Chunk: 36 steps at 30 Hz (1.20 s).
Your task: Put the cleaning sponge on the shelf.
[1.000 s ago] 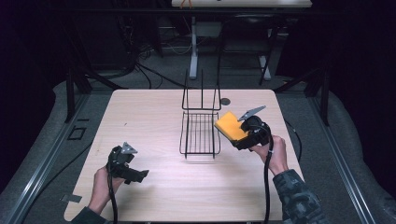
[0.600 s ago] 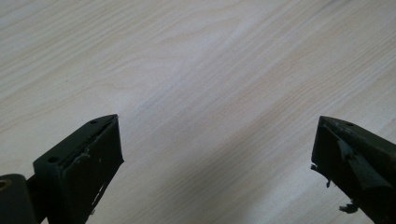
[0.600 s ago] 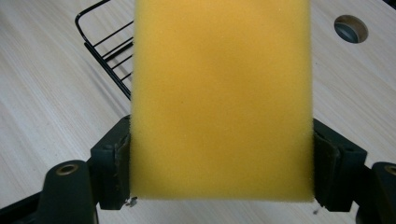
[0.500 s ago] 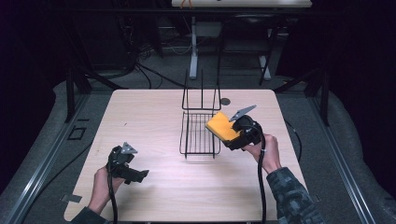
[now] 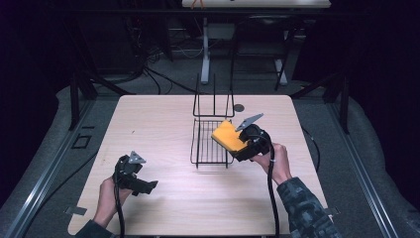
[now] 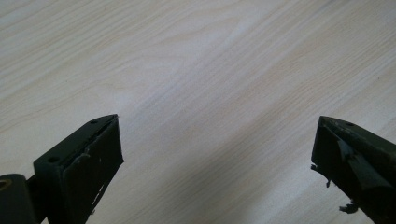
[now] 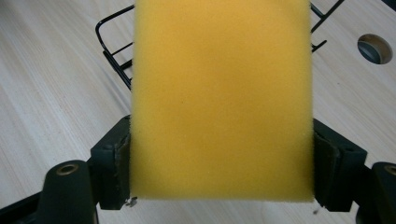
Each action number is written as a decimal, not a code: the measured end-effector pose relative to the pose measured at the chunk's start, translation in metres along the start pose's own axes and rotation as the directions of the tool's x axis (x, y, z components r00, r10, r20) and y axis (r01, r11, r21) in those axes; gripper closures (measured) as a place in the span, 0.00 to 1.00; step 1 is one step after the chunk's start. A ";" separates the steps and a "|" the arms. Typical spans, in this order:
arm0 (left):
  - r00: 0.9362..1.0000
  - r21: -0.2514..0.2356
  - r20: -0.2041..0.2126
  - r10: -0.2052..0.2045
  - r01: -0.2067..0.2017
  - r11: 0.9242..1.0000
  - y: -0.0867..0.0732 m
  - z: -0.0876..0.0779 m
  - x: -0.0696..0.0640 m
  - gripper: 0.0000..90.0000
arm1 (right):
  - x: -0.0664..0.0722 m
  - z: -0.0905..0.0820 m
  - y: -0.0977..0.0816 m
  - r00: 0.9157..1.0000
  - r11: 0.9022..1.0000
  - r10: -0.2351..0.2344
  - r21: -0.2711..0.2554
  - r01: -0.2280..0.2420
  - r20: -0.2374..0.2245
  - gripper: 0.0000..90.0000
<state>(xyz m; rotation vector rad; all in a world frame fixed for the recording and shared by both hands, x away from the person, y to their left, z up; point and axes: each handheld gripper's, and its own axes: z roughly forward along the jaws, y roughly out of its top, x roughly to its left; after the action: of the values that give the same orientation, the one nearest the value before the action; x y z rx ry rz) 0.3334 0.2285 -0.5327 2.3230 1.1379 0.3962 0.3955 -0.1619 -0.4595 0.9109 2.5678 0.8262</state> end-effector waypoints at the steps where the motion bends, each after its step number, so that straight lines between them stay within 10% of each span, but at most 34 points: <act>1: 1.000 0.000 0.000 0.000 0.000 1.000 0.000 0.000 0.000 0.02 | 0.001 0.002 0.000 1.000 1.000 -0.003 -0.001 0.003 -0.002 0.25; 36: 1.000 0.003 0.005 0.005 -0.005 1.000 0.000 0.000 -0.001 0.02 | 0.018 0.047 0.009 0.999 1.000 0.029 0.007 -0.029 -0.021 0.25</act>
<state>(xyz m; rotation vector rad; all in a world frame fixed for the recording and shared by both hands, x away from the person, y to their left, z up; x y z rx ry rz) 0.3330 0.2279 -0.5330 2.3281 1.1316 0.3904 0.4068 -0.1245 -0.4932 0.9487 2.5825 0.8400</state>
